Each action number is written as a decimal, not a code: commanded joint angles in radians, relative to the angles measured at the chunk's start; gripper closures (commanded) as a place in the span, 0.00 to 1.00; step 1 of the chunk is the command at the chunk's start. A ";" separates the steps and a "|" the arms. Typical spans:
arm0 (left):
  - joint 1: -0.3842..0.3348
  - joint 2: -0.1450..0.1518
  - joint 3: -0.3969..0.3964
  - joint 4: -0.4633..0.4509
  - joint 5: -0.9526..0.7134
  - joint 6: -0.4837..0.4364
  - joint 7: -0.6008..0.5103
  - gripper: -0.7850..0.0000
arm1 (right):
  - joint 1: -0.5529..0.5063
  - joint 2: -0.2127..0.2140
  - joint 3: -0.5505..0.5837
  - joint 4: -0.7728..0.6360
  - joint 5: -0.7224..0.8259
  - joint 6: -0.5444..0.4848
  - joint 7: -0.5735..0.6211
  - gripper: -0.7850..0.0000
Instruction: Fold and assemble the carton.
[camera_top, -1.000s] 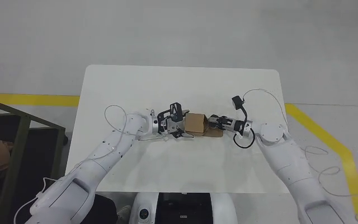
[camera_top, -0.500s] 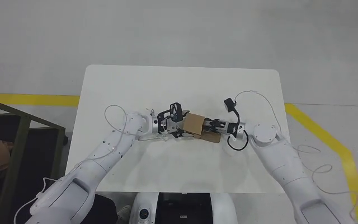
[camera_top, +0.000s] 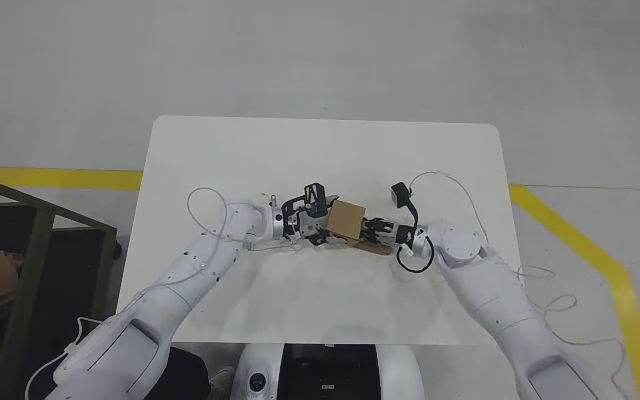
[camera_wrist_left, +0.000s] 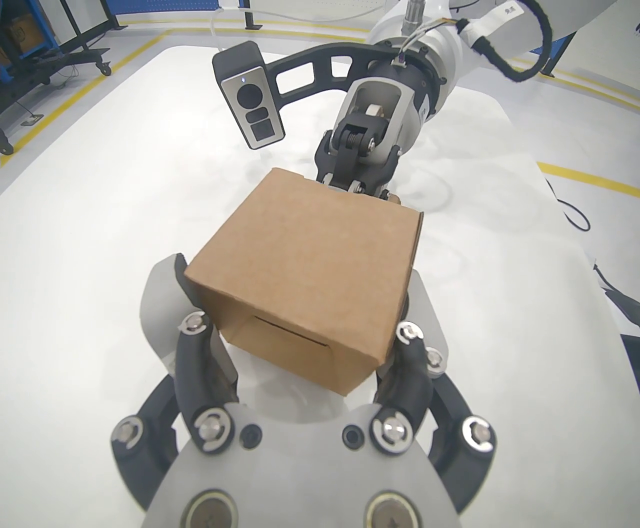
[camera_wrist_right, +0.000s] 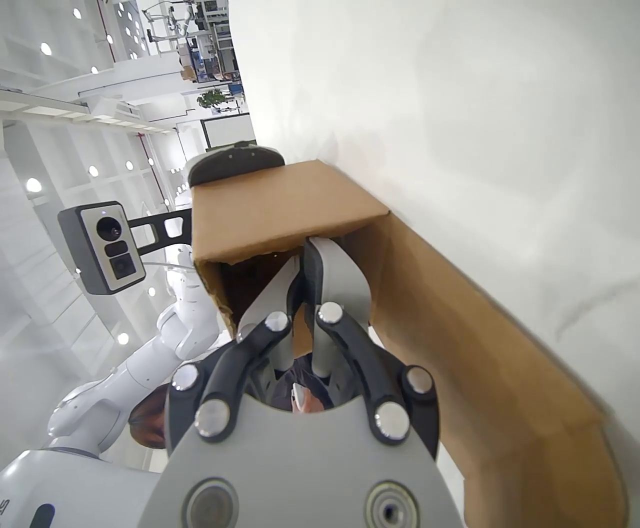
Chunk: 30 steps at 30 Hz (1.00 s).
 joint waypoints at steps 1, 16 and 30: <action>0.000 0.000 0.000 0.001 -0.001 -0.001 -0.001 0.16 | 0.005 -0.003 -0.002 0.005 0.004 -0.001 0.000 1.00; 0.003 0.001 -0.010 0.003 -0.004 0.000 0.009 0.14 | 0.023 0.015 0.051 -0.003 -0.035 0.005 0.056 1.00; 0.030 0.022 -0.055 -0.004 0.004 -0.013 0.032 0.15 | -0.171 0.109 0.297 -0.286 -0.145 0.136 0.004 1.00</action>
